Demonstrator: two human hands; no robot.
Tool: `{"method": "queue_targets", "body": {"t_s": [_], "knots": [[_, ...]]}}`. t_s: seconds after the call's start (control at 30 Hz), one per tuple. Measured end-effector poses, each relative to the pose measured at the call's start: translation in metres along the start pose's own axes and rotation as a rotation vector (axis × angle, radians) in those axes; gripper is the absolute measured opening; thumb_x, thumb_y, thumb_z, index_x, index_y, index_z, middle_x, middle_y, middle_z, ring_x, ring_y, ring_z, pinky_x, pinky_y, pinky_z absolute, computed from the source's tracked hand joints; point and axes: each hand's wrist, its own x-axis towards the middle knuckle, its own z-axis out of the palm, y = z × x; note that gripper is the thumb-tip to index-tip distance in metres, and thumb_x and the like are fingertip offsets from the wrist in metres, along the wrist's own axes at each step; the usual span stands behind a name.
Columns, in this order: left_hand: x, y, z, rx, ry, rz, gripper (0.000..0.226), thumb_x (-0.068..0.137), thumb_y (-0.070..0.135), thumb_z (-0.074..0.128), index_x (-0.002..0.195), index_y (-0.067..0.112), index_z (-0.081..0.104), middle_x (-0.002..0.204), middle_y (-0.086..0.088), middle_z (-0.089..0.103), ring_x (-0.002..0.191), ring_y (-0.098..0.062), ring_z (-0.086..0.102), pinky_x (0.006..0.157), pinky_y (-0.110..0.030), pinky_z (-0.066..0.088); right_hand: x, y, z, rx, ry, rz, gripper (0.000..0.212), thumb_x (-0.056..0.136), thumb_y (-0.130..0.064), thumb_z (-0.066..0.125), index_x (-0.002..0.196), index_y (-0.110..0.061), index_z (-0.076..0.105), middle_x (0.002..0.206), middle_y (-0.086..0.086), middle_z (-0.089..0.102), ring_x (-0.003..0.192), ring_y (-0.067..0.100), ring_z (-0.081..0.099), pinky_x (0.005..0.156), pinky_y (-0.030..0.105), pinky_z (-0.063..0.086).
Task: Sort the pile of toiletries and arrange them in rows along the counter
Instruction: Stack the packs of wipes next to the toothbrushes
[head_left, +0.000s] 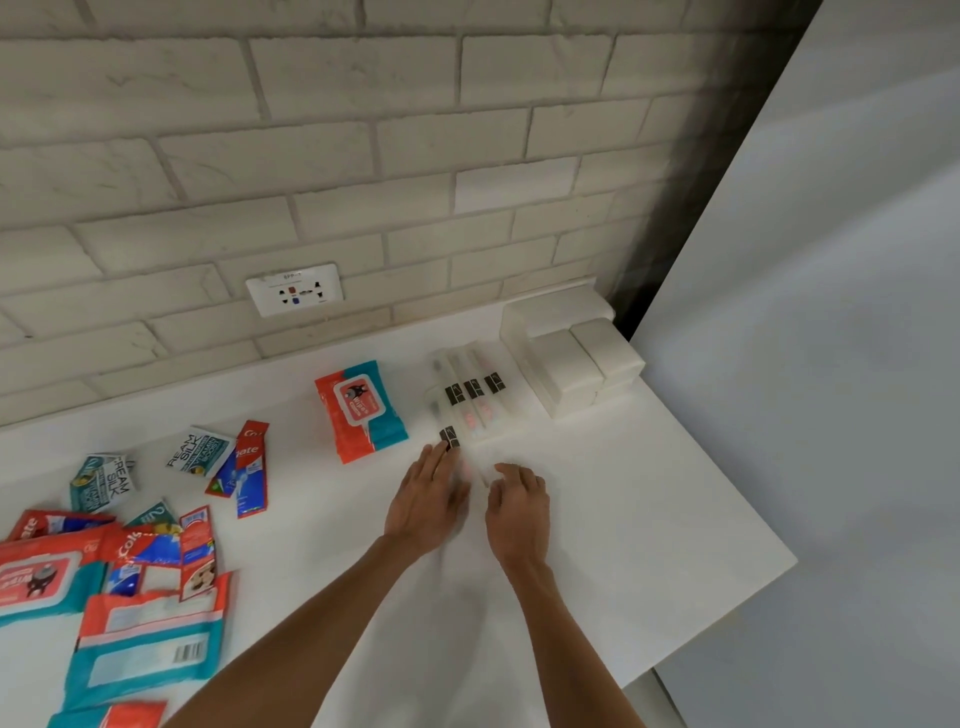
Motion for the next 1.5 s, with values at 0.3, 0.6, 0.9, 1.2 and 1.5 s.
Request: {"method": "queue_targets", "body": {"t_s": [0.3,0.6,0.9,1.2,1.5], "knots": [[0.036,-0.007,-0.012,-0.001,-0.005,-0.05,0.064,0.109,0.037,0.037,0.164,0.017,0.011,0.173,-0.003,0.01,0.16,-0.021,0.005,0.129,-0.039,0.013,-0.01,0.021,0.012,-0.299,-0.052,-0.123,0.058,0.114,-0.041,0.031,0.167,-0.018,0.03,0.175,0.001,0.023,0.164,0.024,0.013,0.133,0.053,0.013],[0.066,-0.005,-0.025,-0.002,-0.035,-0.084,0.061,0.11,0.033,0.038,0.163,0.016,0.013,0.172,-0.004,0.008,0.16,-0.024,0.003,0.126,-0.043,0.016,-0.008,0.023,0.012,-0.313,-0.083,-0.125,0.059,0.114,-0.043,0.028,0.168,-0.018,0.028,0.177,0.001,0.018,0.165,0.025,0.009,0.132,0.054,0.014],[0.07,-0.002,-0.029,0.003,-0.06,-0.078,0.059,0.109,0.032,0.042,0.16,0.016,0.018,0.17,-0.005,0.014,0.159,-0.027,0.011,0.123,-0.048,0.029,-0.009,0.023,0.011,-0.312,-0.071,-0.13,0.059,0.114,-0.043,0.03,0.168,-0.019,0.027,0.177,0.001,0.018,0.165,0.025,0.008,0.132,0.054,0.015],[0.068,-0.001,-0.036,-0.012,-0.023,-0.077,0.059,0.107,0.034,0.047,0.159,0.019,0.023,0.169,-0.002,0.017,0.156,-0.028,0.024,0.115,-0.047,0.043,-0.008,0.021,0.012,-0.32,-0.082,-0.118,0.06,0.113,-0.043,0.029,0.167,-0.018,0.029,0.176,0.001,0.019,0.165,0.025,0.01,0.133,0.053,0.014],[0.031,-0.036,-0.079,-0.36,0.453,-0.209,0.052,0.106,0.037,0.048,0.153,0.03,0.026,0.157,-0.001,0.035,0.137,-0.029,0.049,0.091,-0.049,0.062,0.012,-0.069,0.012,0.18,-0.017,-0.125,0.047,0.111,-0.039,0.047,0.154,-0.021,0.046,0.159,-0.002,0.052,0.146,0.015,0.048,0.118,0.033,0.044]]}}
